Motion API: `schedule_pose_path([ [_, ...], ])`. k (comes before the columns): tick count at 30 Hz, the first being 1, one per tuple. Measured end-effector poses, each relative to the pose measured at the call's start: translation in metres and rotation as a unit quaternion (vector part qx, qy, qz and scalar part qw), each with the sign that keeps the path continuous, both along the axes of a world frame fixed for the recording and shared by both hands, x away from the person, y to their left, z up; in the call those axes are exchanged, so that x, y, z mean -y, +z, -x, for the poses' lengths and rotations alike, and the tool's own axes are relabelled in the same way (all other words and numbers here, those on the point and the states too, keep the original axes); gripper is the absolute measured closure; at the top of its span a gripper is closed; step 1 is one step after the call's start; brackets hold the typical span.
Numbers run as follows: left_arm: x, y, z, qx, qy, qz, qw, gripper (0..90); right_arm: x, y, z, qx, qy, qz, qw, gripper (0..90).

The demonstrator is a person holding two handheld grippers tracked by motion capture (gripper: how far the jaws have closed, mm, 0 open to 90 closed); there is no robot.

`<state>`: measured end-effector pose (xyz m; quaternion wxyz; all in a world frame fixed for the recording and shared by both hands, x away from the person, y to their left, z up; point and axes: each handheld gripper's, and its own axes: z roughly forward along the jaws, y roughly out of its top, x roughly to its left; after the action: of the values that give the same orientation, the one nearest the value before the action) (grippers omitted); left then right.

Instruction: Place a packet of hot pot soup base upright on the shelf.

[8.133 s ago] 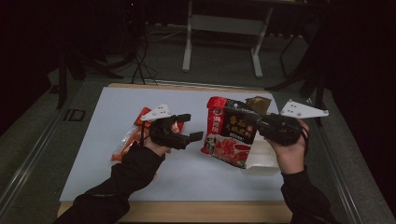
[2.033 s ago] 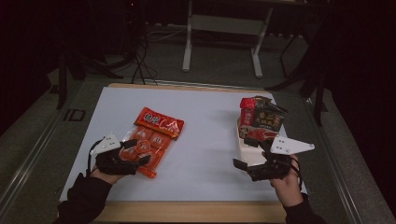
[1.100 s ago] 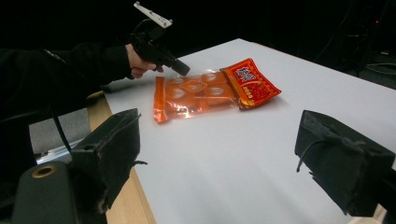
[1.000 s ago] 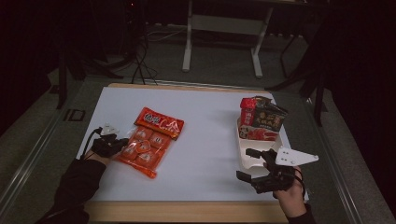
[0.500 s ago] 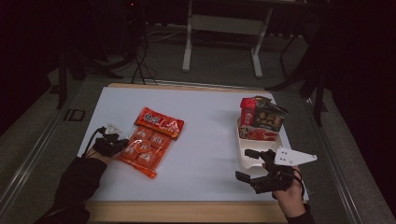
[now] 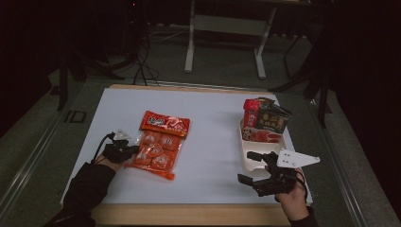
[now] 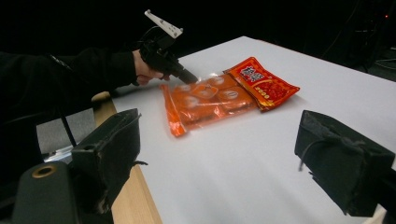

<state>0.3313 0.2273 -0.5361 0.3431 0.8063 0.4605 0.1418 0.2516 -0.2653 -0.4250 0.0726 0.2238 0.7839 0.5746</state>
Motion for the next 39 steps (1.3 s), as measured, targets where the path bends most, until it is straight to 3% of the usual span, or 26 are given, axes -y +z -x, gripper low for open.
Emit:
schedule_pose_path([
  [6, 0.017, 0.002, 0.006, -0.007, -0.026, 0.0, 0.9996, 90.0, 0.0, 0.0, 0.0, -0.001, 0.0, 0.001, 1.0, 14.0],
  [8, 0.023, 0.004, 0.006, -0.003, -0.043, -0.016, 0.9989, 90.0, 0.0, 0.0, 0.001, -0.001, 0.002, -0.001, 1.0, 14.0],
  [24, 0.023, 0.003, -0.03, -0.001, 0.02, -0.001, 0.9998, 90.0, 0.003, -0.003, -0.001, -0.002, -0.006, 0.002, 1.0, 14.0],
  [39, 0.034, 0.002, -0.032, -0.004, 0.012, -0.013, 0.9998, 90.0, 0.002, -0.004, -0.001, -0.001, -0.006, 0.009, 0.9999, 14.0],
])
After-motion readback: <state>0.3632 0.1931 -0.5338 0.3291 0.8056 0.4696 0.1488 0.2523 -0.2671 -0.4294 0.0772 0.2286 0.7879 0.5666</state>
